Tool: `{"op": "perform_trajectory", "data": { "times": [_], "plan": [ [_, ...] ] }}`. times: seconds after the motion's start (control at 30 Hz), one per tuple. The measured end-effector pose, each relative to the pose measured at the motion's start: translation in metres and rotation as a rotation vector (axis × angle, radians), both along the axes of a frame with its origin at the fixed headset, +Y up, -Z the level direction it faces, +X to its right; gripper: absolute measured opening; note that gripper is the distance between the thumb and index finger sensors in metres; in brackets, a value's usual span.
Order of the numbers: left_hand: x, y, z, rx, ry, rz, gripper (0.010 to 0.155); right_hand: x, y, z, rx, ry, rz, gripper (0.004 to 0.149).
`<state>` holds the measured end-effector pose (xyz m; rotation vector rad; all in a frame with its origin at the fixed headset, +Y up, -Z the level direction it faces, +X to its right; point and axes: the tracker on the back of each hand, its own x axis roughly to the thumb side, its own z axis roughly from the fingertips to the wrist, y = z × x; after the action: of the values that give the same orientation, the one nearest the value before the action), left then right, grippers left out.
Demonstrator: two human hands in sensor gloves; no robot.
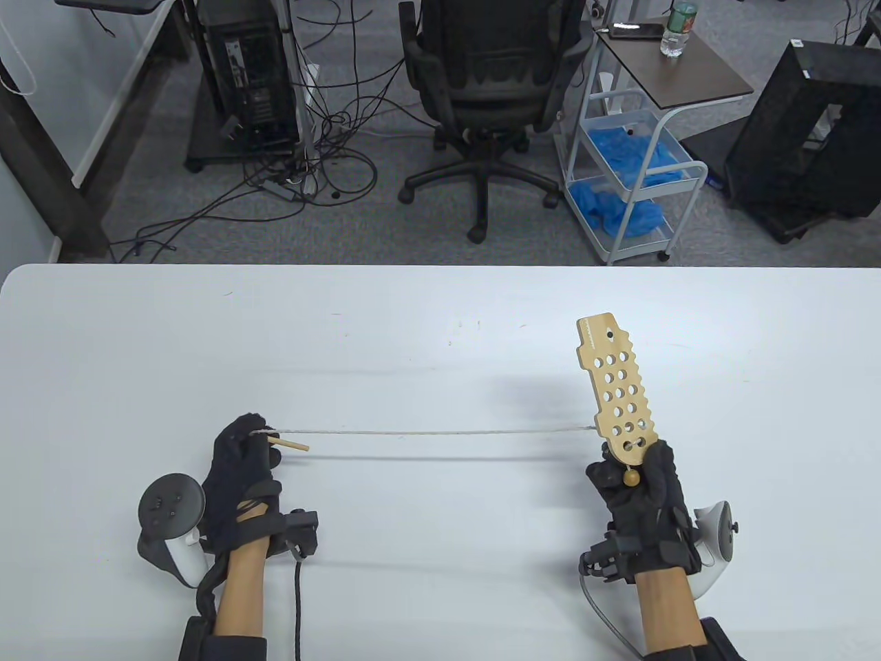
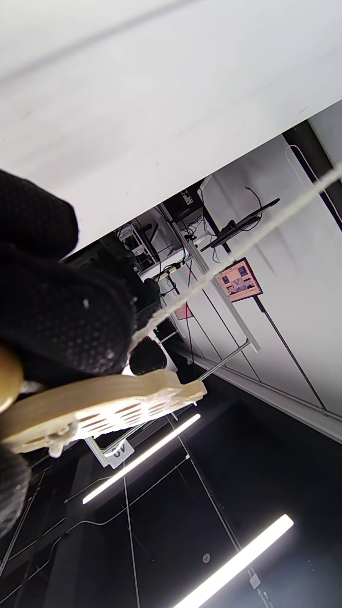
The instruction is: Remove rope from all holes on crocodile lacing toy
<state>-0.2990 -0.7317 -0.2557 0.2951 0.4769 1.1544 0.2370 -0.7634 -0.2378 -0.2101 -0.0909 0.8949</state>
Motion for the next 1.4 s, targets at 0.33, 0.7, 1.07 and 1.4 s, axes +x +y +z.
{"op": "perform_trajectory", "data": {
  "times": [0.33, 0.7, 1.07, 1.4],
  "plan": [
    [-0.006, -0.001, 0.002, -0.003, 0.034, 0.019, 0.043, 0.006, -0.002, 0.002, -0.011, -0.051, -0.056, 0.047],
    [-0.015, -0.003, 0.005, 0.011, 0.089, 0.041, 0.042, 0.01, -0.005, 0.003, -0.019, -0.08, -0.101, 0.048],
    [-0.011, -0.001, 0.004, 0.013, 0.083, -0.002, 0.041, 0.011, -0.003, 0.002, 0.005, -0.079, 0.006, 0.048],
    [0.021, 0.007, -0.003, 0.024, -0.035, -0.258, 0.041, 0.0, 0.002, -0.003, 0.023, -0.008, 0.173, 0.05]
  ]
}}
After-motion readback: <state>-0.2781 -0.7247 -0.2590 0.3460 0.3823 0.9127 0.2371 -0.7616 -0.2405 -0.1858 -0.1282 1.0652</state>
